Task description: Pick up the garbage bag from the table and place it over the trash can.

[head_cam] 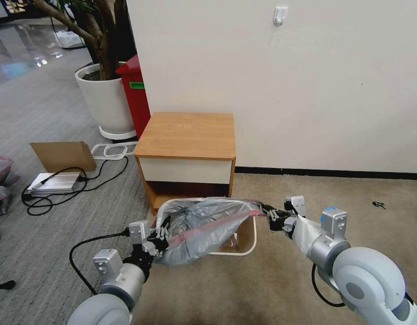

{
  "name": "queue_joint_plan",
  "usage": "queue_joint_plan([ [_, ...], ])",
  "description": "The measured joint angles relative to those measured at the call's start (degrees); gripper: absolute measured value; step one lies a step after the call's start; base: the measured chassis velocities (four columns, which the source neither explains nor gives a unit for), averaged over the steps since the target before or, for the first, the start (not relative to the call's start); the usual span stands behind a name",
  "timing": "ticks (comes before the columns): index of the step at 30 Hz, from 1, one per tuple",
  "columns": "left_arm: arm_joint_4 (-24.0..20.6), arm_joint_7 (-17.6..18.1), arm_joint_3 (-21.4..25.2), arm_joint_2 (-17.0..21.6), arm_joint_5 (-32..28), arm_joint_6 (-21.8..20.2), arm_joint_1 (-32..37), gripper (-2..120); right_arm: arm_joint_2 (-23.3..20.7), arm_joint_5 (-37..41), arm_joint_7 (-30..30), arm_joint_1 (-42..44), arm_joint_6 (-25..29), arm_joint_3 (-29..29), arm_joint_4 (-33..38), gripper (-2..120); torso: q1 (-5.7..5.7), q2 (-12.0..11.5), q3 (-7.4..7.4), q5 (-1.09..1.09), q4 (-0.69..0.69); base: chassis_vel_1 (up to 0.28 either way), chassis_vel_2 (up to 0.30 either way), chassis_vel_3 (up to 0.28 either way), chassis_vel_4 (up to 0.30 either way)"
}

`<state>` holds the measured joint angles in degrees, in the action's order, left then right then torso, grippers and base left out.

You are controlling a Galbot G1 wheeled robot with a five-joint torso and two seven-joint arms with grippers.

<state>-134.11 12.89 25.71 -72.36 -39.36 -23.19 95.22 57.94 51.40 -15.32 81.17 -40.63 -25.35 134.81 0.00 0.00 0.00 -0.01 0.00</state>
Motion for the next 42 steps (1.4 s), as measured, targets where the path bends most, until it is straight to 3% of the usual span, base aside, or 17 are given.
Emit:
queue_joint_plan([
  [17, 3.37, 3.19, 1.80, 0.60, -9.56, -1.22, -3.88, 5, 3.03, 3.59, -4.01, 1.72, 0.22, -0.01, 0.54, 0, 0.00, 0.00, 0.00, 0.00, 0.01, 0.000, 0.000, 0.000, 0.000],
  [25, 4.95, 3.17, 1.43, 1.44, -5.75, -0.59, -4.89, 5, 3.99, 4.75, -6.87, 2.75, 3.61, -3.13, 6.27, 24, 0.00, 0.00, 0.00, 0.00, 0.00, 0.000, 0.000, 0.000, 0.000],
  [27, 5.19, 2.03, 1.04, 2.36, -1.93, 0.20, -4.90, 5, 2.09, 4.69, 1.13, 1.86, 4.91, -4.17, 8.00, 35, 0.00, 0.00, 0.00, 0.00, -0.01, 0.000, 0.000, 0.000, 0.000],
  [28, 5.19, 2.03, 1.04, 2.36, -1.93, 0.20, -4.90, 5, 2.09, 4.69, 1.13, 1.86, 4.91, -4.17, 8.00, 35, 0.00, 0.00, 0.00, 0.00, -0.01, 0.000, 0.000, 0.000, 0.000],
  [30, 5.09, 0.42, 0.35, 4.01, 2.49, 1.00, -4.90, 5, -2.43, 3.09, 12.33, -2.09, 5.29, -1.72, 7.27, 49, 0.00, 0.00, 0.00, -0.01, 0.02, 0.000, 0.000, 0.000, 0.000],
  [31, 5.09, 0.42, 0.35, 4.01, 2.49, 1.00, -4.90, 5, -2.43, 3.09, 12.33, -2.09, 5.29, -1.72, 7.27, 49, 0.00, 0.00, 0.00, -0.01, 0.02, 0.000, 0.000, 0.000, 0.000],
  [34, 4.10, -0.86, -0.14, 5.94, 6.23, 1.99, -4.98, 5, -7.87, 0.23, 22.21, -7.70, 4.23, 2.30, 4.79, 61, 0.00, 0.00, 0.00, 0.01, 0.02, 0.000, 0.000, 0.000, 0.000],
  [35, 4.10, -0.86, -0.14, 5.94, 6.23, 1.99, -4.98, 5, -7.87, 0.23, 22.21, -7.70, 4.23, 2.30, 4.79, 61, 0.00, 0.00, 0.00, 0.01, 0.02, 0.000, 0.000, 0.000, 0.000],
  [38, 3.08, -3.02, -0.28, 7.55, 10.64, 3.09, -5.10, 5, -13.19, -1.76, 26.74, -12.56, 3.15, 7.80, 2.75, 74, 0.00, 0.00, 0.00, 0.01, 0.00, 0.000, 0.000, 0.000, 0.000],
  [42, 1.98, -6.10, 0.24, 9.12, 15.97, 4.65, -4.70, 5, -17.94, -2.52, 27.43, -16.62, 1.79, 13.29, 1.60, 89, 0.00, 0.00, 0.00, 0.00, 0.01, 0.000, 0.000, 0.000, 0.000],
])
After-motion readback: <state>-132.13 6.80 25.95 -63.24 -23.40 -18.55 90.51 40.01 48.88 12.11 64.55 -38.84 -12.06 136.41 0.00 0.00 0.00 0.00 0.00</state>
